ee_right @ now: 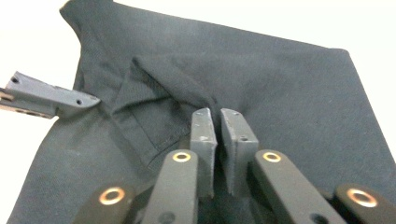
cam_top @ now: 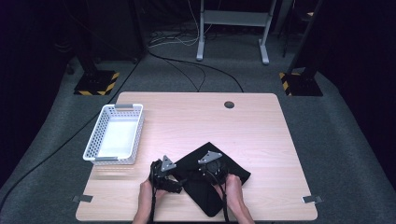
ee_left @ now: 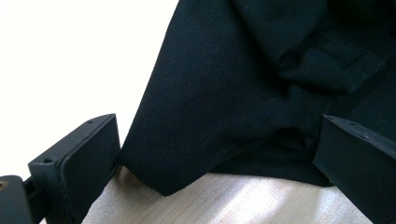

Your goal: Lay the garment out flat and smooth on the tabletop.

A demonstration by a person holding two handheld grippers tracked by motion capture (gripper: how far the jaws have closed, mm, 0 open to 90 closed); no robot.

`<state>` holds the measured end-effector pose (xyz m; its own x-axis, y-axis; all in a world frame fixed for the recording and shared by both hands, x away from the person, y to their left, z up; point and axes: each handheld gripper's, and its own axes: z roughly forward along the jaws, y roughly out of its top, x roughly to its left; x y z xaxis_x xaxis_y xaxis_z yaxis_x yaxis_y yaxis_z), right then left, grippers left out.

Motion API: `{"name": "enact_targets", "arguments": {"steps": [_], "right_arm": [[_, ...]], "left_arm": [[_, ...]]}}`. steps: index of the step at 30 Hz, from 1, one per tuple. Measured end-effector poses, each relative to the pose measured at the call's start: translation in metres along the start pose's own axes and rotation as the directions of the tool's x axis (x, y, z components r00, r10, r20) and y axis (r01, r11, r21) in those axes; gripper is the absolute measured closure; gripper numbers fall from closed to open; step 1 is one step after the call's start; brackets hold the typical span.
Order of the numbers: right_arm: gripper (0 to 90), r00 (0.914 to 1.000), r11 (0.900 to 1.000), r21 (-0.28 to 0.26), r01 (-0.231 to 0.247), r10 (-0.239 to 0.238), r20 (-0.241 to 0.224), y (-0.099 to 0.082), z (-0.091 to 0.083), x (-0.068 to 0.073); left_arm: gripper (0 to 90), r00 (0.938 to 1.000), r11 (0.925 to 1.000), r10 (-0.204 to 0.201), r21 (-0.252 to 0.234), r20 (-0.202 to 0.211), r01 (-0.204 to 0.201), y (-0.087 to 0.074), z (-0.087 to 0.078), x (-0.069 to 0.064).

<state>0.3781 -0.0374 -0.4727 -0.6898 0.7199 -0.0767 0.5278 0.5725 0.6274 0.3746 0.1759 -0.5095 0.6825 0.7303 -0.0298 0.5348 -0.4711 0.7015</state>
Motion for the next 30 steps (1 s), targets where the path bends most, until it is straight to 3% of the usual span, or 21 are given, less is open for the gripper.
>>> {"name": "enact_targets", "arguments": {"steps": [6, 11, 18, 25, 30], "right_arm": [[86.5, 0.9996, 0.9986, -0.045, -0.028, 0.027, -0.009, 0.004, -0.007, -0.008], [87.0, 0.9995, 0.9979, -0.057, -0.030, 0.030, 0.010, 0.004, -0.013, -0.013], [87.4, 0.9965, 0.9914, -0.101, -0.083, 0.084, 0.003, 0.007, -0.024, -0.028], [87.4, 0.9959, 0.9903, -0.110, -0.085, 0.088, 0.021, 0.010, -0.031, -0.035], [87.5, 0.9932, 0.9854, -0.129, -0.111, 0.115, 0.019, 0.012, -0.036, -0.045]], "left_arm": [[1.3, 1.0000, 1.0000, 0.003, -0.001, 0.000, -0.003, 0.000, 0.000, 0.000], [1.9, 1.0000, 1.0000, 0.002, -0.003, 0.002, -0.002, 0.000, 0.000, 0.000], [2.4, 1.0000, 1.0000, 0.004, -0.004, 0.002, -0.004, 0.000, 0.000, 0.000], [3.3, 1.0000, 1.0000, 0.006, -0.007, 0.004, -0.006, 0.000, -0.001, 0.000], [3.7, 1.0000, 0.9999, 0.007, -0.009, 0.006, -0.007, 0.000, -0.001, 0.000]]}}
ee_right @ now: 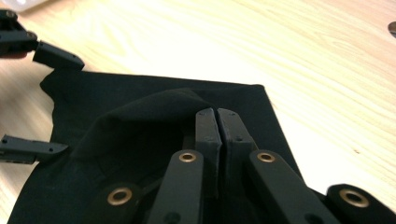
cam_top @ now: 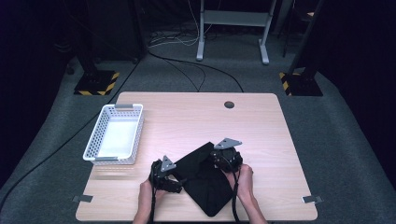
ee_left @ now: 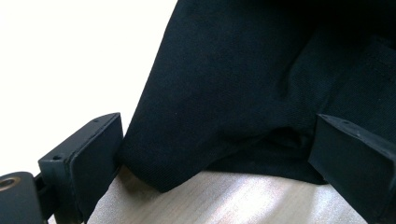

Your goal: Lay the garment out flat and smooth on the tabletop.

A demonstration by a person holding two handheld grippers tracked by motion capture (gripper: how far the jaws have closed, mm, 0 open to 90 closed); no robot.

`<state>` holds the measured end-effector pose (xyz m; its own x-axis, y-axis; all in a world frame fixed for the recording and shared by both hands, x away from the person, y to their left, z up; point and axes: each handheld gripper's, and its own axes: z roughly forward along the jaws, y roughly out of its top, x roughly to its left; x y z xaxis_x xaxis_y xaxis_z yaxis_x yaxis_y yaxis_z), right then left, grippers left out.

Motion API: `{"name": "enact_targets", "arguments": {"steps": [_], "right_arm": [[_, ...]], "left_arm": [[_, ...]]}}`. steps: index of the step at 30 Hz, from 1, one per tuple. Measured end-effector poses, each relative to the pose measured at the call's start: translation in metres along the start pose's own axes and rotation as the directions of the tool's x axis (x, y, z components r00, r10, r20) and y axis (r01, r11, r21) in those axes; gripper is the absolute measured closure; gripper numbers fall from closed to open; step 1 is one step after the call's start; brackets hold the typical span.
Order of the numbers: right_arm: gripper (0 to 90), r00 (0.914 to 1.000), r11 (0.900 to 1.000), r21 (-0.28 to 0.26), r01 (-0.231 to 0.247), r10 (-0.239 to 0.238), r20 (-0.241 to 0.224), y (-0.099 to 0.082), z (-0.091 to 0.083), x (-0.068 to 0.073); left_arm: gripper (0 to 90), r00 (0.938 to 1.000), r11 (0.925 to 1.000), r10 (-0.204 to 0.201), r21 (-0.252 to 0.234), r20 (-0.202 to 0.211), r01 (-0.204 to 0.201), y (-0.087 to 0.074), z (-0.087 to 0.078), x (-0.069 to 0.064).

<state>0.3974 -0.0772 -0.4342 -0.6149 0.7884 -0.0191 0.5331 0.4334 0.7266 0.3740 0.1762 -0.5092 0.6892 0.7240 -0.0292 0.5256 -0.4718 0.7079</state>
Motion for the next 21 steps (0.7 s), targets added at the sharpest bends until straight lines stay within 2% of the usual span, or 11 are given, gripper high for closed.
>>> {"name": "enact_targets", "arguments": {"steps": [9, 14, 21], "right_arm": [[87.5, 0.9997, 0.9998, -0.011, -0.017, 0.017, 0.016, 0.004, -0.006, -0.010], [87.6, 0.9984, 0.9984, -0.027, -0.050, 0.050, 0.024, 0.007, -0.011, -0.022], [87.6, 0.9969, 0.9973, -0.028, -0.067, 0.069, 0.040, 0.007, -0.013, -0.032]], "left_arm": [[3.8, 1.0000, 1.0000, 0.000, 0.000, 0.000, 0.000, 0.000, 0.000, 0.000], [4.1, 1.0000, 1.0000, 0.001, -0.001, 0.001, -0.001, 0.000, 0.000, 0.000], [4.2, 1.0000, 1.0000, 0.001, -0.002, 0.002, -0.001, 0.000, 0.000, 0.000]]}}
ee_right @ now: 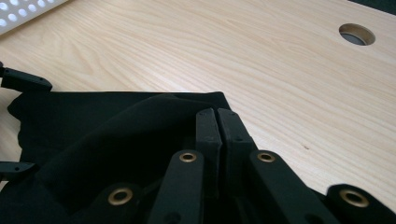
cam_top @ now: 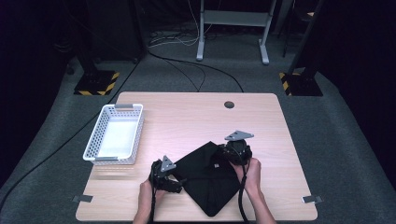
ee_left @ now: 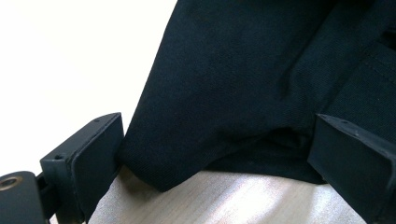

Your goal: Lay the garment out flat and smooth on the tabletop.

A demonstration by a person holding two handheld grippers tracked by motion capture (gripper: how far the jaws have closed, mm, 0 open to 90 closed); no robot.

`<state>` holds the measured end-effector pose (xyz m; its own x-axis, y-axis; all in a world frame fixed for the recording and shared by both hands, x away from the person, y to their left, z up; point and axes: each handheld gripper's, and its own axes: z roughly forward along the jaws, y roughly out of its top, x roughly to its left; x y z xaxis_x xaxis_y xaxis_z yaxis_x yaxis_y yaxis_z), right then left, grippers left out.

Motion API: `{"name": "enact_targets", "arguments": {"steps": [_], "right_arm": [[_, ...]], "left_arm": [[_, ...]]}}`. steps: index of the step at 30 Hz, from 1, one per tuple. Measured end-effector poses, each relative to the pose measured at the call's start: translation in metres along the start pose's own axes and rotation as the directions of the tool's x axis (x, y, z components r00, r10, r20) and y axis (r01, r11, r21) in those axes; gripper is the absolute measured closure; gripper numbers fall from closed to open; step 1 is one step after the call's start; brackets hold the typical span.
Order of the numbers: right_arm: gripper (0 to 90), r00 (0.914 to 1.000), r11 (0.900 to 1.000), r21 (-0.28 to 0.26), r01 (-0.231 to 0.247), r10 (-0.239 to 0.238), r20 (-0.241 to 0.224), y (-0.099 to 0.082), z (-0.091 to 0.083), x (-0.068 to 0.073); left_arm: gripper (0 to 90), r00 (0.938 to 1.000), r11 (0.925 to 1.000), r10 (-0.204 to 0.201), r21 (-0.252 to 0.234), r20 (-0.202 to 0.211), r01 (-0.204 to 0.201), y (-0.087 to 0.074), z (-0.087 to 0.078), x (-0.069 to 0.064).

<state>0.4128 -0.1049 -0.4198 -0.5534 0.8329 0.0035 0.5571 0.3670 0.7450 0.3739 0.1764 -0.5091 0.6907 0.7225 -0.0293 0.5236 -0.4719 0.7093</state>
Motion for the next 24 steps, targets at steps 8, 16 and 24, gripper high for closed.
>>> {"name": "enact_targets", "arguments": {"steps": [8, 16, 24], "right_arm": [[87.6, 0.9998, 0.9999, 0.000, -0.013, 0.013, 0.014, 0.004, 0.001, -0.009], [87.6, 0.9992, 0.9996, 0.008, -0.027, 0.027, 0.028, 0.007, 0.004, -0.020], [87.6, 0.9975, 0.9983, 0.023, -0.054, 0.053, 0.046, 0.011, 0.013, -0.034]], "left_arm": [[4.4, 1.0000, 1.0000, 0.001, -0.001, 0.000, -0.001, 0.000, 0.000, 0.000], [4.5, 1.0000, 1.0000, 0.000, -0.001, 0.001, 0.000, 0.000, 0.000, 0.000], [4.5, 1.0000, 1.0000, 0.000, -0.001, 0.001, 0.000, 0.000, 0.000, 0.000]]}}
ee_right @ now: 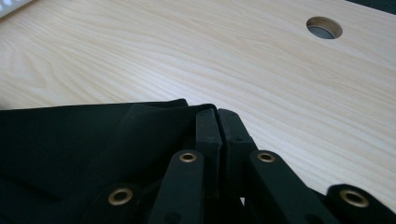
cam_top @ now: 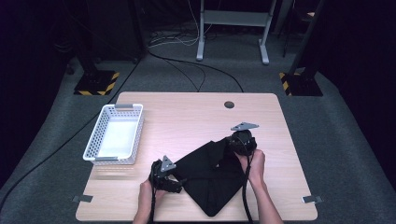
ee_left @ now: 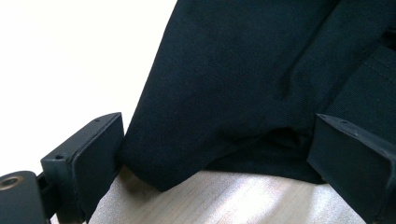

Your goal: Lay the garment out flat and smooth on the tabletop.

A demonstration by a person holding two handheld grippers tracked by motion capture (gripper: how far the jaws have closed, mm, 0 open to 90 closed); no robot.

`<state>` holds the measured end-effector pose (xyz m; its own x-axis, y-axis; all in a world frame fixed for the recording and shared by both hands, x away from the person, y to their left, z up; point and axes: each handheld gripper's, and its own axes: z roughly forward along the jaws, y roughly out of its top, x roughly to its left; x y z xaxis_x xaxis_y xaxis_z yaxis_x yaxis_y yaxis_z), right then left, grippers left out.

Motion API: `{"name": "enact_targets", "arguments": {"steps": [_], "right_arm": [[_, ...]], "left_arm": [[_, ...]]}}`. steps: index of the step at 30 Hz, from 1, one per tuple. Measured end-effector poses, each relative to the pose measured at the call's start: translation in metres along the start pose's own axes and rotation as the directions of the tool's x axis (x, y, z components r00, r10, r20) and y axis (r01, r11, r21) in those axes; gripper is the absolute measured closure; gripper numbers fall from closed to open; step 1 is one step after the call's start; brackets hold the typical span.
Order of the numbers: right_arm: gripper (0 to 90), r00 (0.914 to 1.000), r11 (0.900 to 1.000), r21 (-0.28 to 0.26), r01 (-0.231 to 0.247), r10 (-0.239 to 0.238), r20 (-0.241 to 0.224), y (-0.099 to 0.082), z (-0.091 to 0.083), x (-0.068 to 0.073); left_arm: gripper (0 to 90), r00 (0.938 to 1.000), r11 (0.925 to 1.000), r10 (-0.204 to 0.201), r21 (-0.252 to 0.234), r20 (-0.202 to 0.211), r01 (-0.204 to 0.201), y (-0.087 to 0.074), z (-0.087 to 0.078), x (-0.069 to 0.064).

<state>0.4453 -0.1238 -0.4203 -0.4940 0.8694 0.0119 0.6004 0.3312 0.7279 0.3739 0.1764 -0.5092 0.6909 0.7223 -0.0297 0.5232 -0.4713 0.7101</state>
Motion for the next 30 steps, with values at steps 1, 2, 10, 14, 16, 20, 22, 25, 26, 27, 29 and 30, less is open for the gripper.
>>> {"name": "enact_targets", "arguments": {"steps": [1, 2, 10, 14, 16, 20, 22, 25, 26, 27, 29, 30], "right_arm": [[87.6, 1.0000, 1.0000, 0.003, -0.005, 0.005, 0.005, 0.001, 0.002, -0.004], [87.6, 1.0000, 1.0000, 0.003, -0.005, 0.005, 0.005, 0.001, 0.002, -0.004], [87.6, 0.9991, 0.9993, 0.017, -0.033, 0.033, 0.028, 0.007, 0.014, -0.020], [87.6, 0.9977, 0.9981, 0.036, -0.049, 0.047, 0.049, 0.009, 0.022, -0.032], [87.6, 0.9965, 0.9975, 0.036, -0.060, 0.058, 0.060, 0.010, 0.025, -0.037], [87.4, 0.9942, 0.9968, 0.044, -0.067, 0.063, 0.087, 0.010, 0.030, -0.045], [86.7, 0.9907, 0.9959, 0.059, -0.069, 0.061, 0.121, 0.008, 0.035, -0.050], [80.5, 0.9730, 0.9918, 0.083, -0.097, 0.077, 0.218, 0.004, 0.039, -0.060], [80.5, 0.9730, 0.9918, 0.083, -0.097, 0.077, 0.218, 0.004, 0.039, -0.060], [77.3, 0.9701, 0.9891, 0.078, -0.125, 0.105, 0.219, 0.001, 0.036, -0.065], [73.6, 0.9708, 0.9874, 0.073, -0.141, 0.123, 0.206, -0.001, 0.032, -0.068], [72.0, 0.9716, 0.9858, 0.072, -0.152, 0.135, 0.194, -0.003, 0.029, -0.069]], "left_arm": [[4.5, 1.0000, 1.0000, 0.000, 0.000, 0.000, 0.000, 0.000, 0.000, 0.000], [4.5, 1.0000, 1.0000, 0.000, 0.000, 0.000, 0.000, 0.000, 0.000, 0.000], [4.6, 1.0000, 1.0000, 0.001, -0.001, 0.000, -0.001, 0.000, 0.000, 0.000], [4.6, 1.0000, 1.0000, 0.000, -0.001, 0.000, 0.000, 0.000, 0.000, 0.000], [4.8, 1.0000, 1.0000, 0.001, -0.001, 0.000, -0.001, 0.000, 0.000, 0.000], [4.8, 1.0000, 1.0000, 0.001, -0.001, 0.000, -0.001, 0.000, 0.000, 0.000], [4.9, 1.0000, 1.0000, 0.002, -0.002, -0.001, -0.002, 0.000, 0.000, 0.000], [5.0, 1.0000, 1.0000, 0.001, -0.002, -0.001, -0.001, 0.000, 0.000, 0.000], [5.0, 1.0000, 1.0000, 0.001, -0.002, -0.001, -0.001, 0.000, 0.000, 0.000], [5.0, 1.0000, 1.0000, 0.002, -0.002, -0.001, -0.002, 0.000, 0.000, 0.000], [5.0, 1.0000, 1.0000, 0.001, -0.002, -0.001, -0.001, 0.000, 0.000, 0.000], [5.0, 1.0000, 1.0000, 0.001, -0.002, -0.001, -0.001, 0.000, 0.000, 0.000]]}}
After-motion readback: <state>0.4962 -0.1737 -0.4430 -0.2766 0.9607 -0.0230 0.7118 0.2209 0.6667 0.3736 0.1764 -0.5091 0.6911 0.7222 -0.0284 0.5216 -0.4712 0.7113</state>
